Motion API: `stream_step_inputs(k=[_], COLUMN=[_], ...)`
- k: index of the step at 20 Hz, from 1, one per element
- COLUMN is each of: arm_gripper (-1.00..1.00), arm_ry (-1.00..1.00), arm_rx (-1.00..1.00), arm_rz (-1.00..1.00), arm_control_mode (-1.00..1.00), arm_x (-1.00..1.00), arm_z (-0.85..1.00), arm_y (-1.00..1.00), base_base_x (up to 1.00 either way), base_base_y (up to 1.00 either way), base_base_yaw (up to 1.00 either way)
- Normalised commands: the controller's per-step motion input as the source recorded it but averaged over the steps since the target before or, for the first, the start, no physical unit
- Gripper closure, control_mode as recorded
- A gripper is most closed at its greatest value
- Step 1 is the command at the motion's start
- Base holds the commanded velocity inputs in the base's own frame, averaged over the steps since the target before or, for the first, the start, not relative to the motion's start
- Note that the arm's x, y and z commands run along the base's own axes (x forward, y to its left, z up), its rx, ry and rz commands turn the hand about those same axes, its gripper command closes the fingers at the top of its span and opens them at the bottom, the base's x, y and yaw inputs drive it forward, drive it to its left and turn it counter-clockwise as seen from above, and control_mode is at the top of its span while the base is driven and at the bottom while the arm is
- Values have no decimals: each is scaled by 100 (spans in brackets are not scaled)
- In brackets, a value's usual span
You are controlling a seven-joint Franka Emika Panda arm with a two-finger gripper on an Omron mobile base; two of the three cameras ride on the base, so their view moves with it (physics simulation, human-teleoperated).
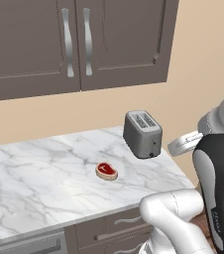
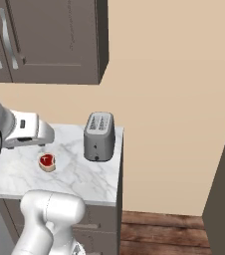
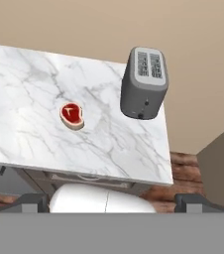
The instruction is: Open the fridge, remove the orange, lemon, and steak, and place them on any counter.
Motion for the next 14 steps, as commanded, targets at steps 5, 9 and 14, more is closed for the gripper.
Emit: stream_step_inputs(k=[5,9,14], arm_gripper=[-100,-100,-100], arm_ry=[0,0,0], arm_rx=[0,0,0], arm_rz=[1,0,0], arm_control_mode=[-100,-100,-100], arm_x=[-7,0,0], arm_z=[1,0,0], arm_y=[-5,0,0], base_base_x=[0,0,0], base_base_y=[0,0,0], base_base_yaw=[0,0,0])
